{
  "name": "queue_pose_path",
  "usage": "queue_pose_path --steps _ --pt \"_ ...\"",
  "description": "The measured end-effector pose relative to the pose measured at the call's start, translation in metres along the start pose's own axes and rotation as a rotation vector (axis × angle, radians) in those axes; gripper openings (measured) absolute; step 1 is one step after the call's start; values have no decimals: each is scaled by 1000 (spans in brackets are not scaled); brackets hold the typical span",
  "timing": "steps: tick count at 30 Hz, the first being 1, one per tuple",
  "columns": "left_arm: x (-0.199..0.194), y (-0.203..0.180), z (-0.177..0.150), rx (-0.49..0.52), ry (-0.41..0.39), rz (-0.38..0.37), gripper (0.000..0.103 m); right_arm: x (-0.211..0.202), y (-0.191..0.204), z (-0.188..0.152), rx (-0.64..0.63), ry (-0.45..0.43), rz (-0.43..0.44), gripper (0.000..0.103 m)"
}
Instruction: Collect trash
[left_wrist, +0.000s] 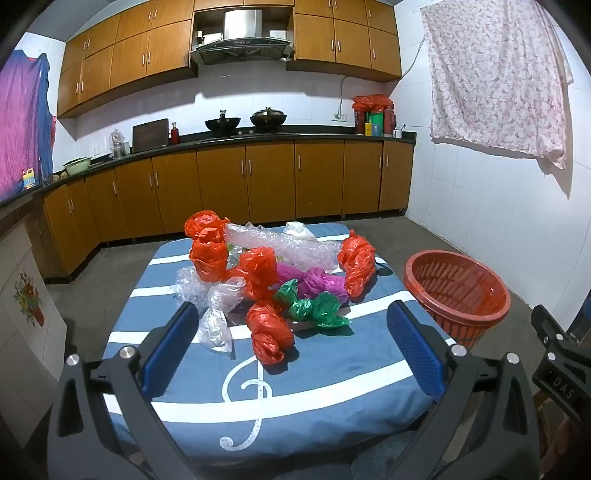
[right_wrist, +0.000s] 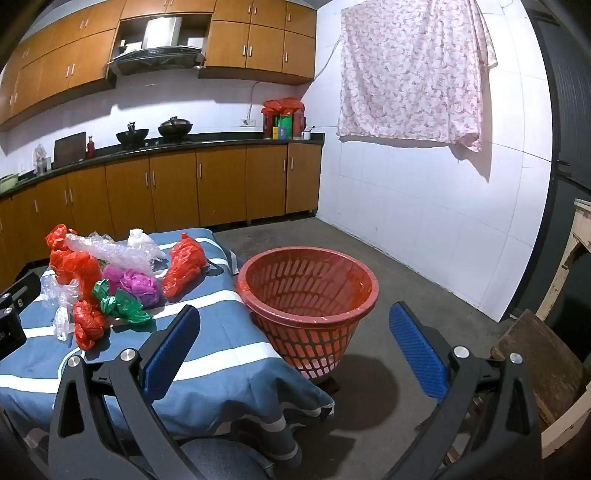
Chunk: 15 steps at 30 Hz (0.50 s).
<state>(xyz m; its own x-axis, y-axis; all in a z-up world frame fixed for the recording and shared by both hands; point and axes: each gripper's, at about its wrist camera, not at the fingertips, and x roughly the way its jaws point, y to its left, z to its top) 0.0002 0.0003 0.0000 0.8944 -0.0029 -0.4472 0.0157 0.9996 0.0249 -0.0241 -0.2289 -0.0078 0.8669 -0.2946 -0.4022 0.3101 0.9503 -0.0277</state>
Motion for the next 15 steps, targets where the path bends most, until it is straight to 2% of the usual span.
queue_pose_path --steps 15 --pt "0 0 0 -1 1 0 99 1 1 -1 1 1 0 101"
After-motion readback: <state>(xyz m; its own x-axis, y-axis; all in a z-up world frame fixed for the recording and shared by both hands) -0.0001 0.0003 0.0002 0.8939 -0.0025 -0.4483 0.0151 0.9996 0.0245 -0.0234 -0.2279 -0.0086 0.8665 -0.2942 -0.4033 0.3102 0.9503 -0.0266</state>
